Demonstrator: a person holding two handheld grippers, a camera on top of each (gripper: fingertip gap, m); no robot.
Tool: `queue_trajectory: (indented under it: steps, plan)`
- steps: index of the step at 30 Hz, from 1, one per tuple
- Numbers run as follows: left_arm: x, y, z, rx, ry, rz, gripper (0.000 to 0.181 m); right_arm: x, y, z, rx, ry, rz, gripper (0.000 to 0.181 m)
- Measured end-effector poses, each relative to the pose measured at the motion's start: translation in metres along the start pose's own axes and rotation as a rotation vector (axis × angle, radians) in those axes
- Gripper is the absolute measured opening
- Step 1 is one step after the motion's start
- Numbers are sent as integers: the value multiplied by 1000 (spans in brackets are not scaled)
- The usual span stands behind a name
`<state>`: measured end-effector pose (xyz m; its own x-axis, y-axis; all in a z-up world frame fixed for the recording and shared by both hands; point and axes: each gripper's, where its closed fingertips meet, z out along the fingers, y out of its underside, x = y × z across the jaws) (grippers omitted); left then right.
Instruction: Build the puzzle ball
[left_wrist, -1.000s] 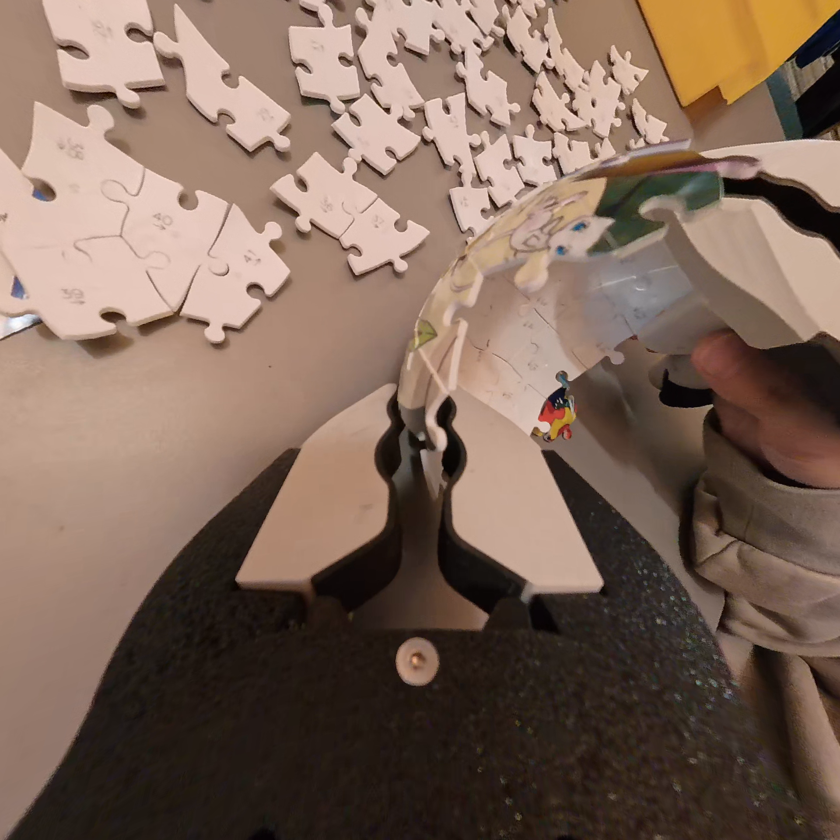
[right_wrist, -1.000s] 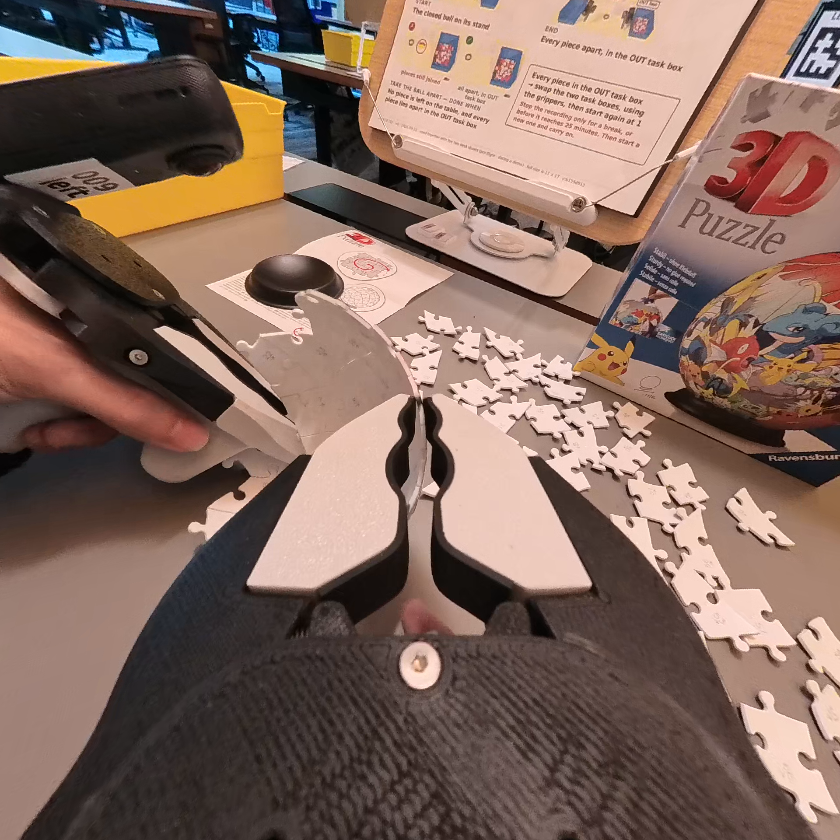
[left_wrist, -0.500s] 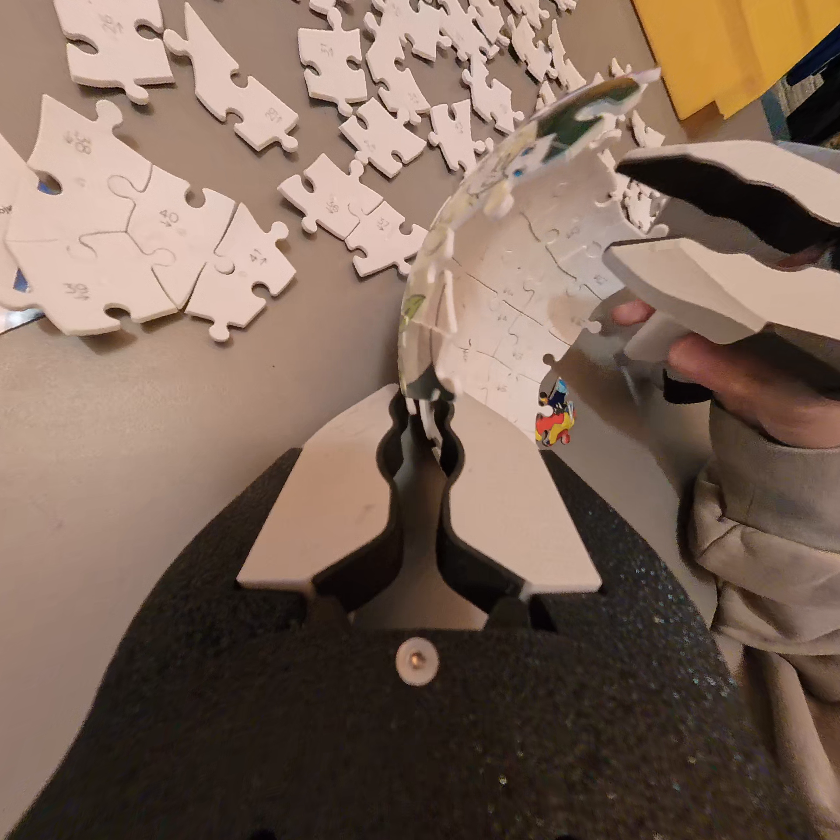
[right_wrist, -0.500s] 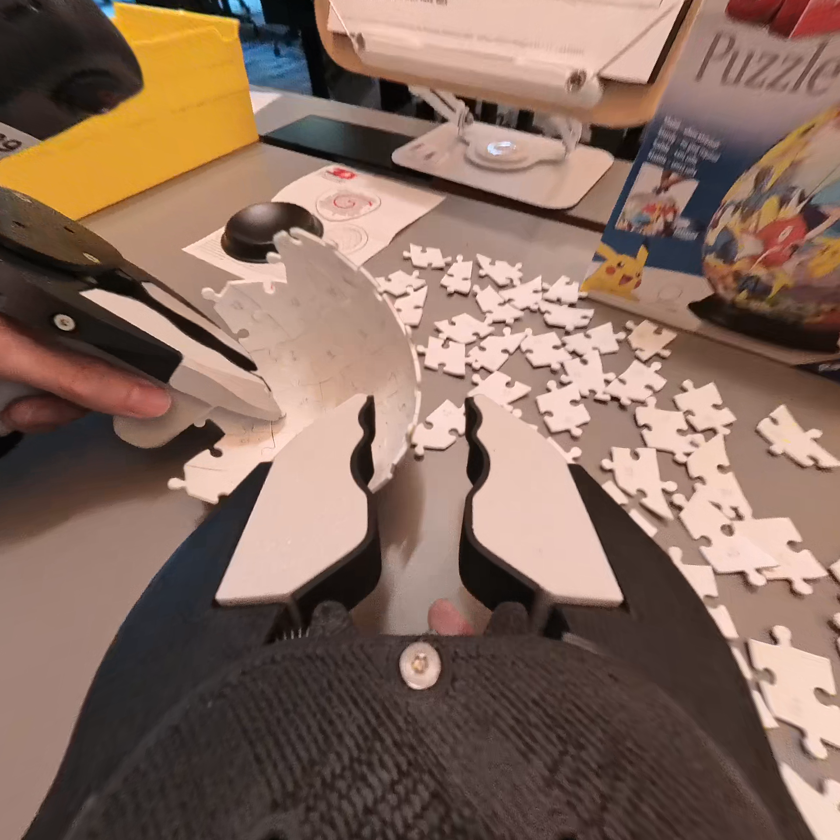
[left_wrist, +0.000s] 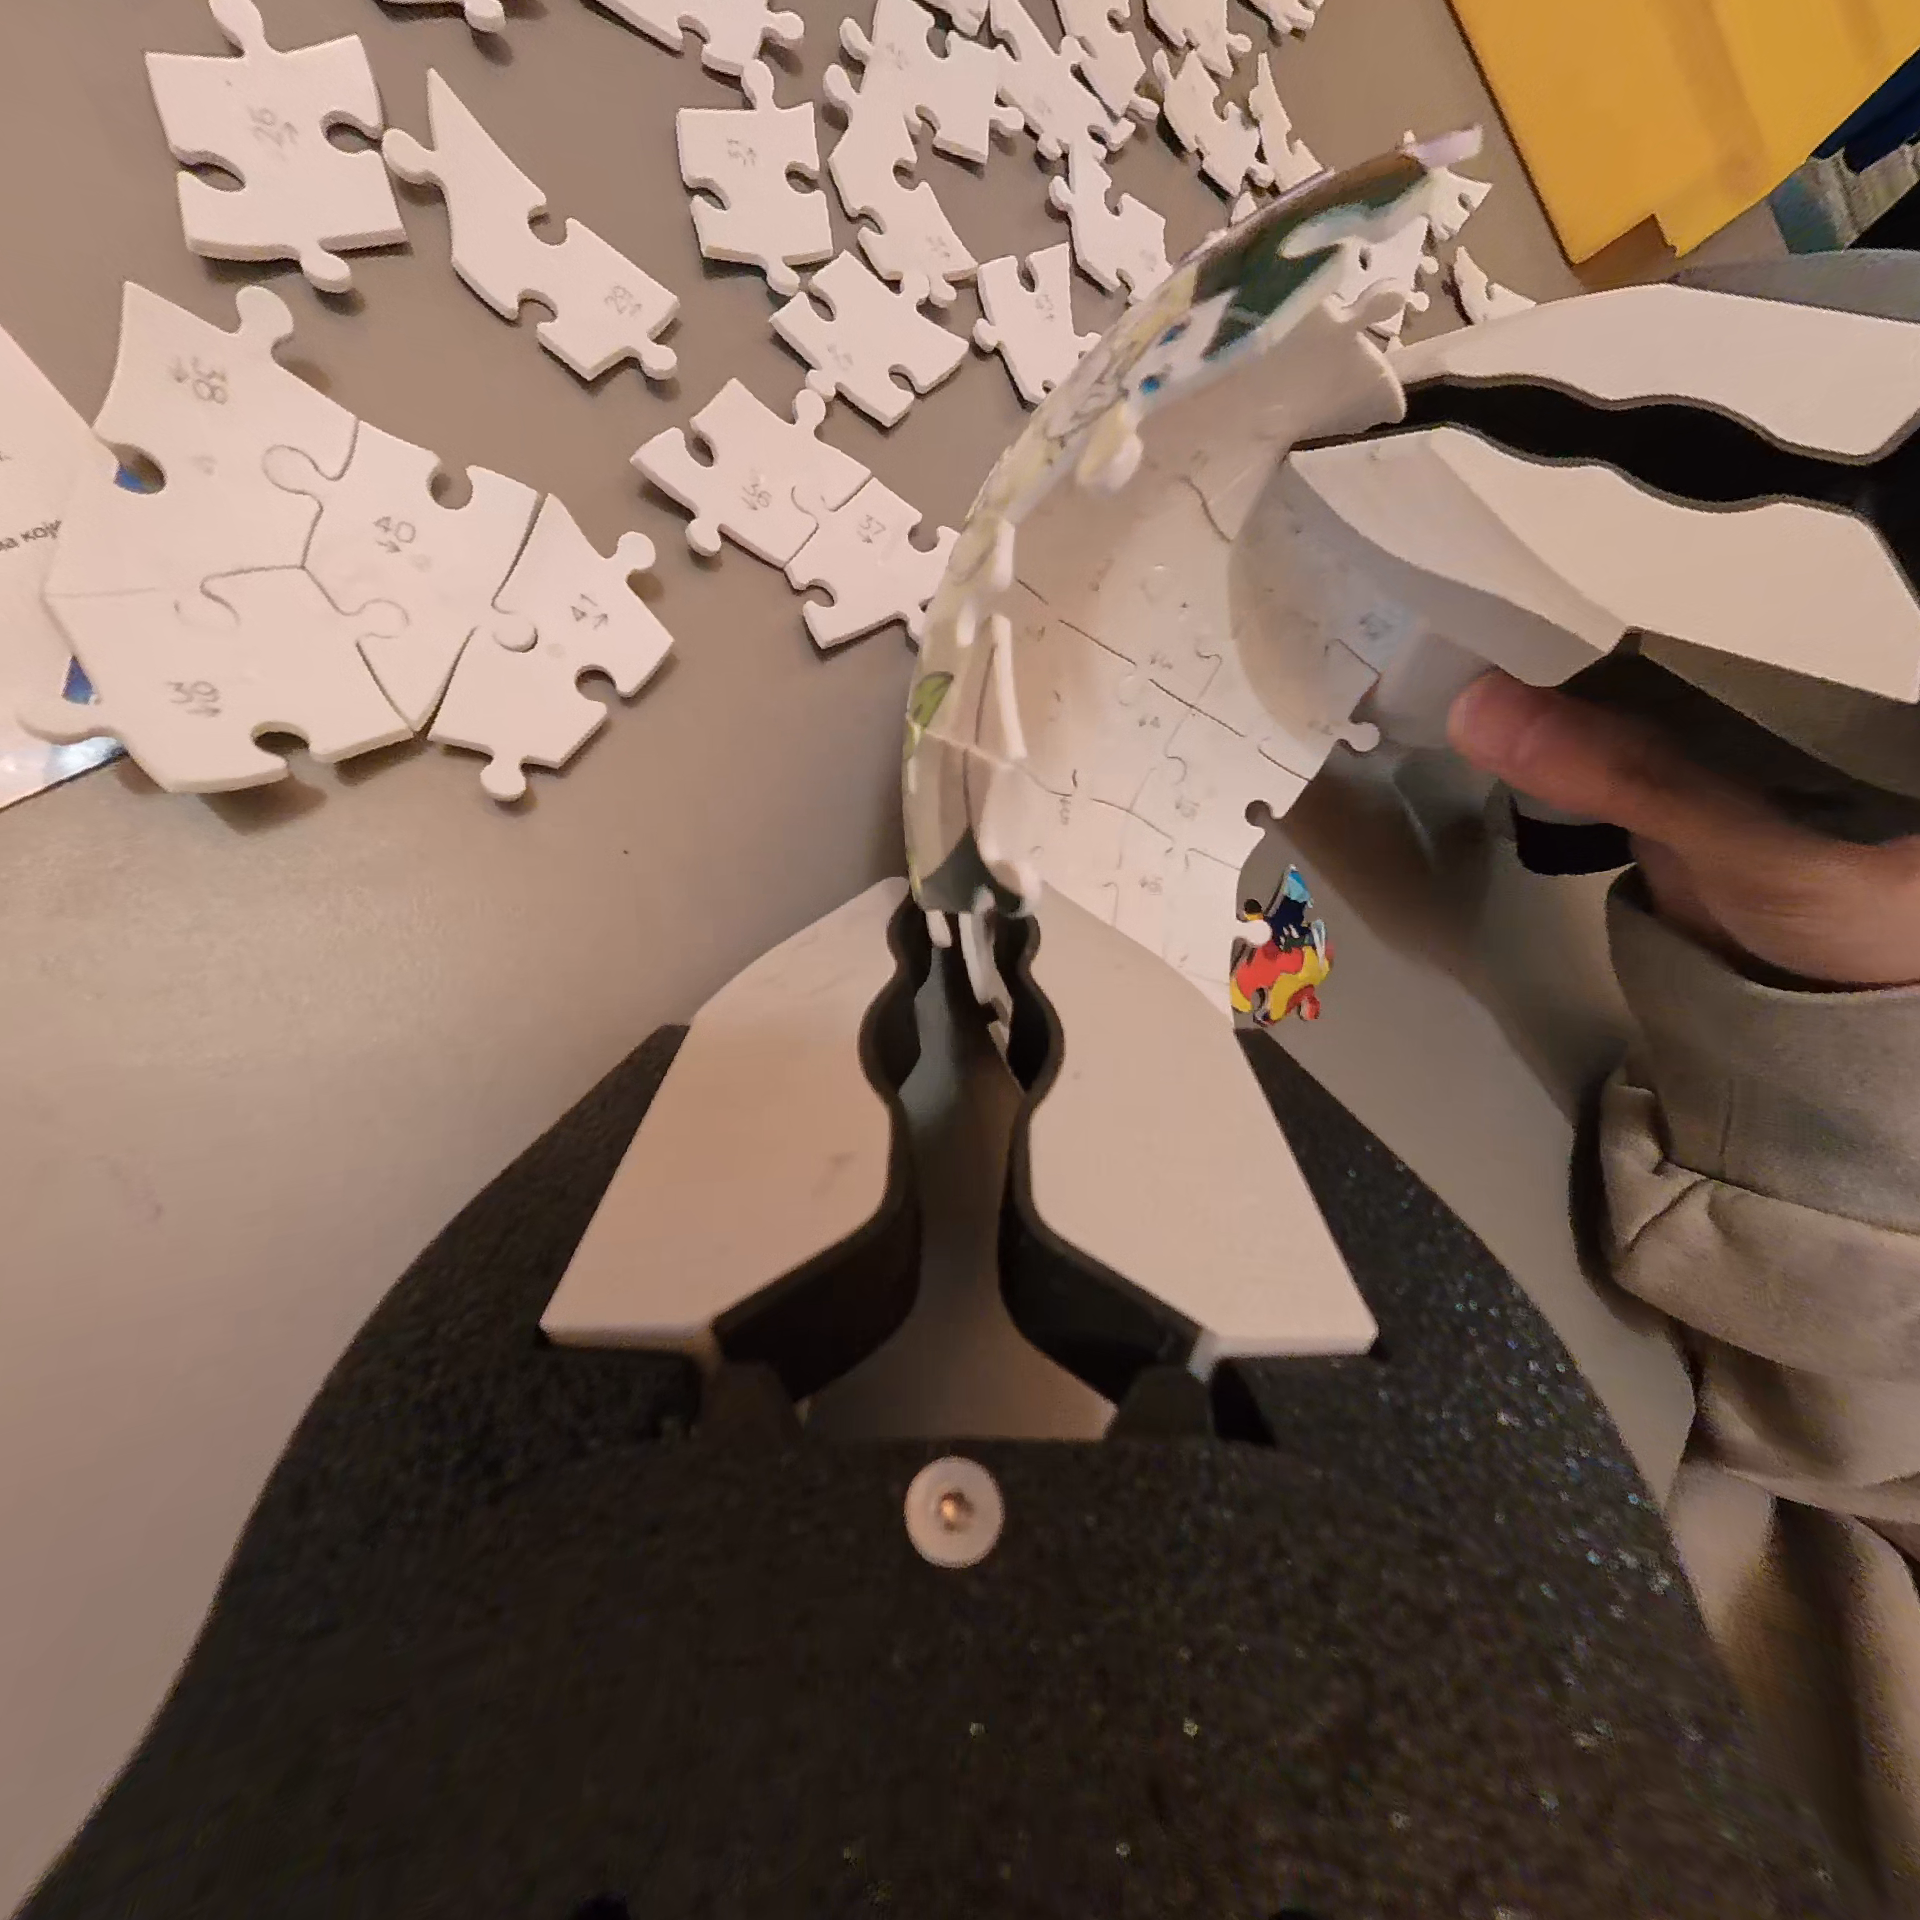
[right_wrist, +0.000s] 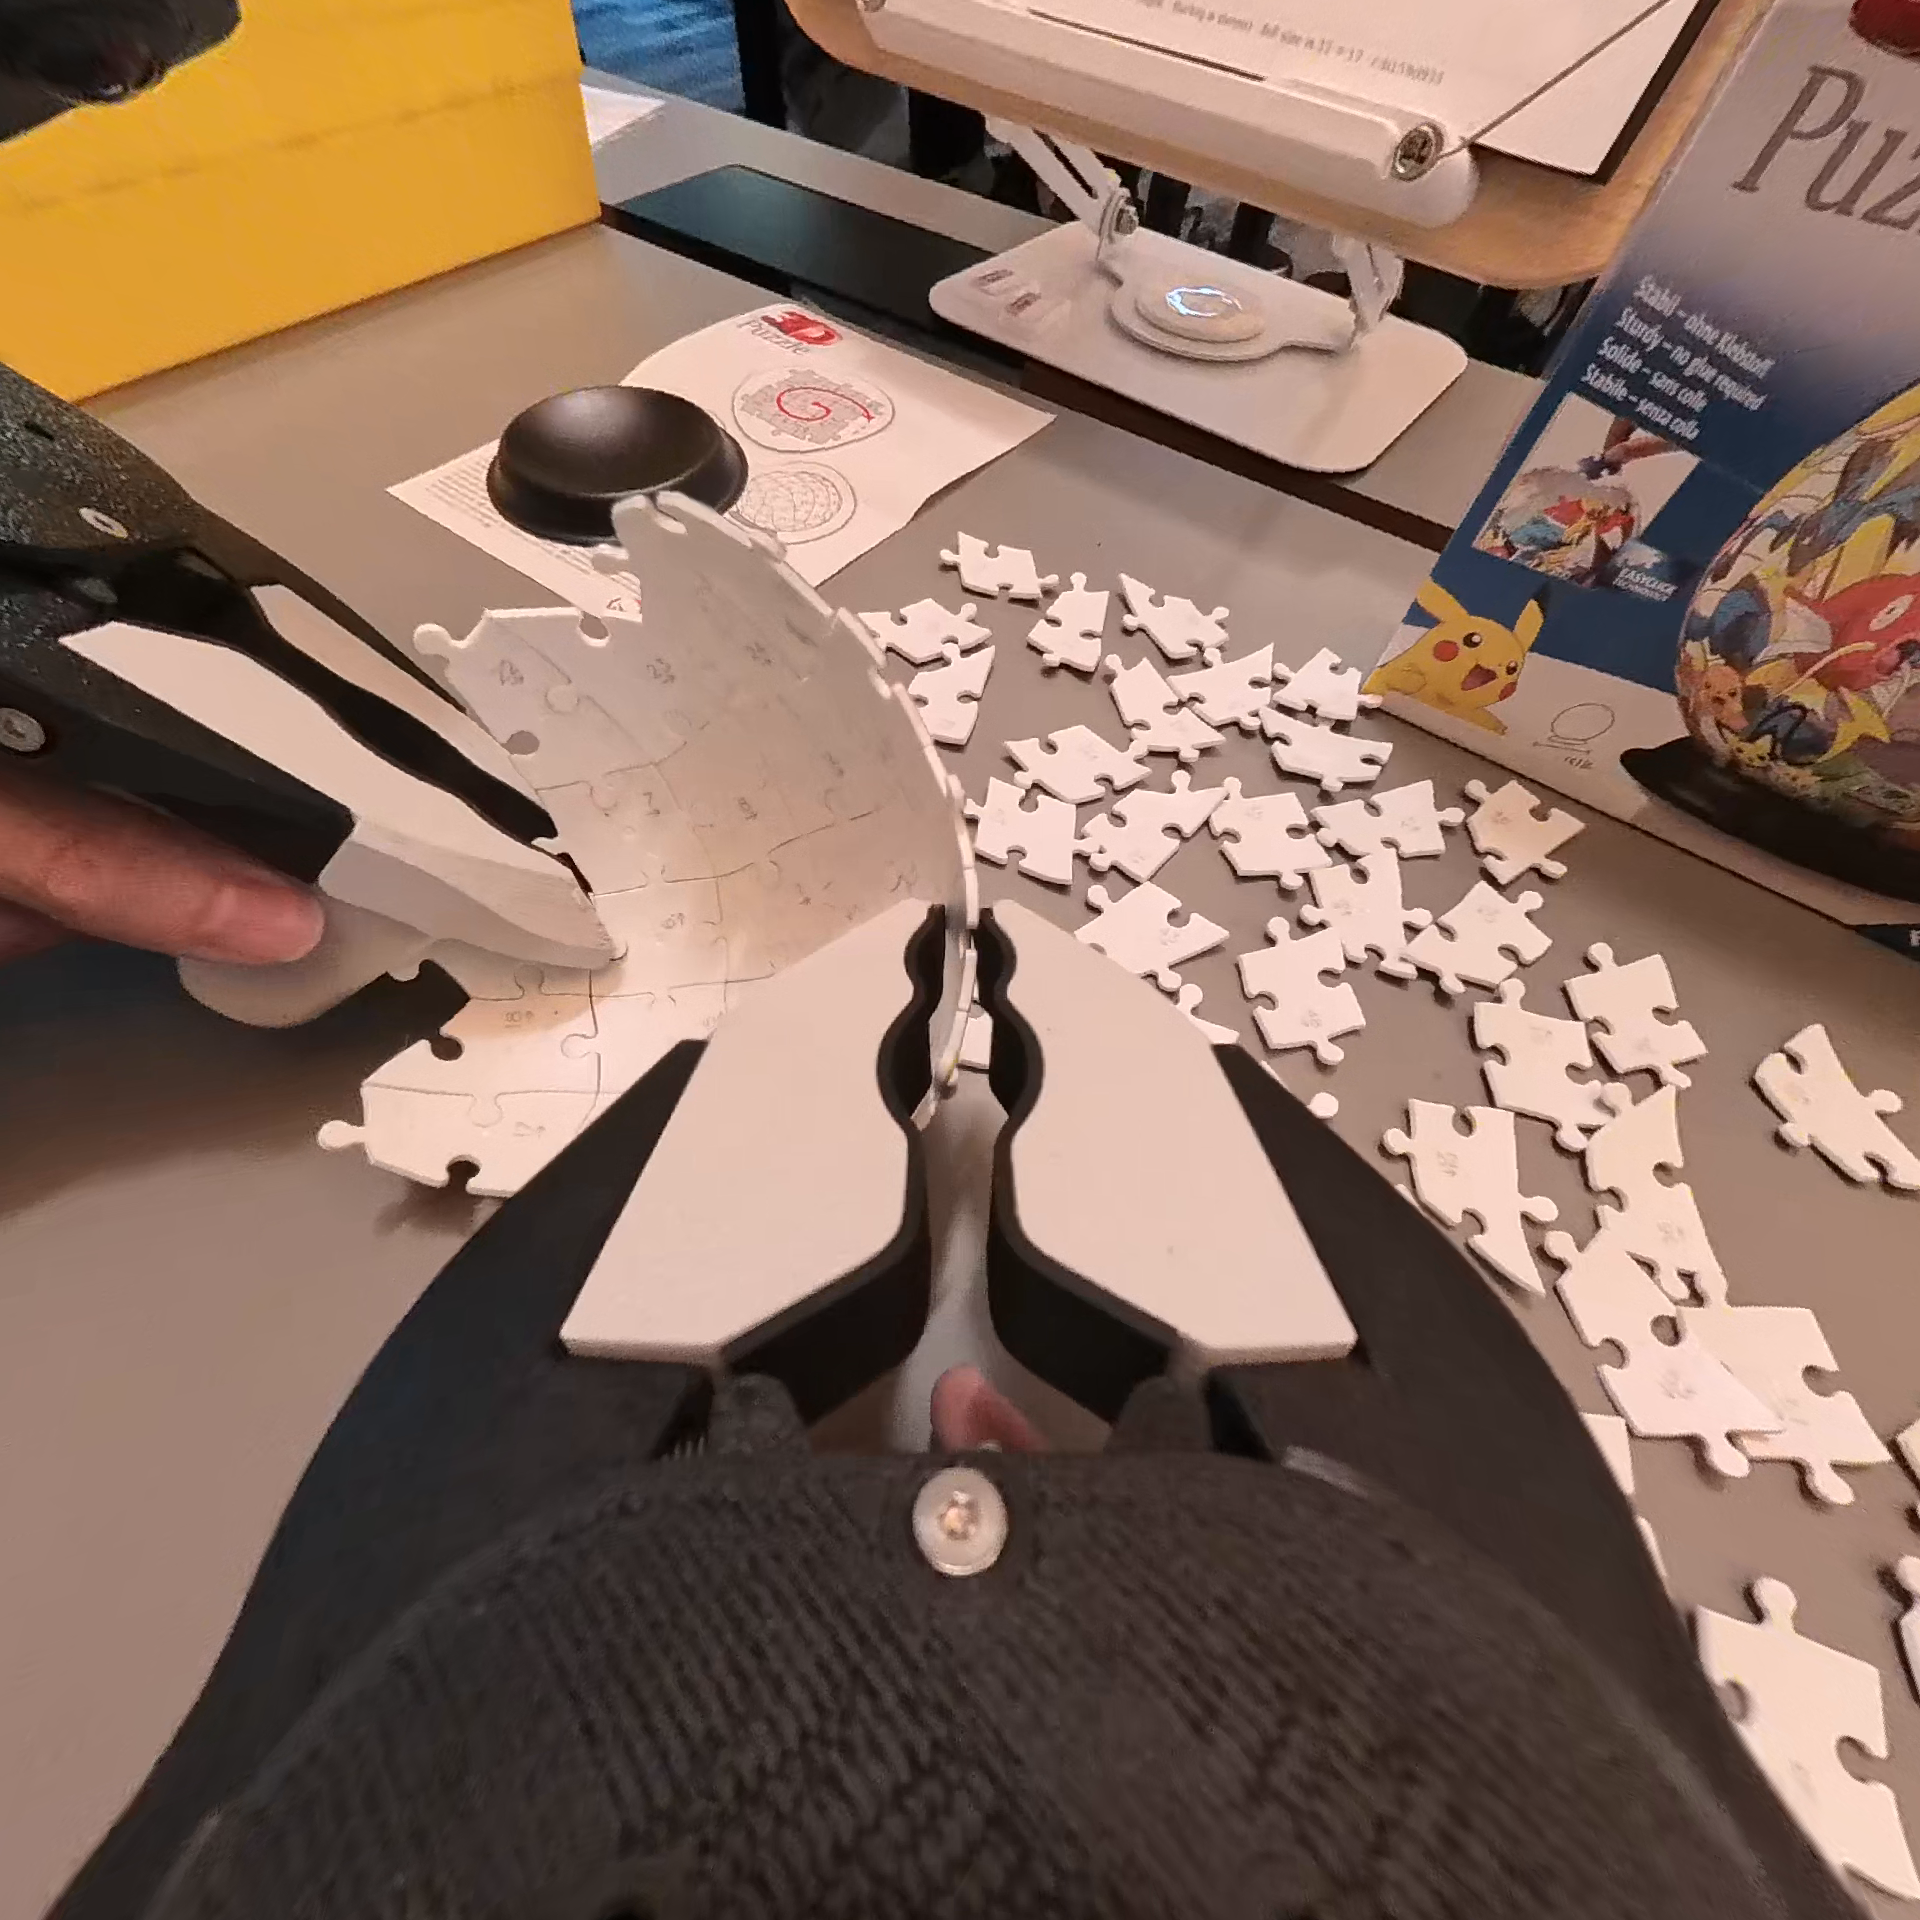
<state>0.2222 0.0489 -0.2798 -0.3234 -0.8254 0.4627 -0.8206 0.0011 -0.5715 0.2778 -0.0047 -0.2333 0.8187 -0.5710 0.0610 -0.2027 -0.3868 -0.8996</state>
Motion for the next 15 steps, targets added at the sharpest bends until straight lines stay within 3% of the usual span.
queue_trajectory:
  steps: [15]
  plan:
    - [0,4,-9,-12,69,22,16,3,-8,-12,94,77,-20,4]
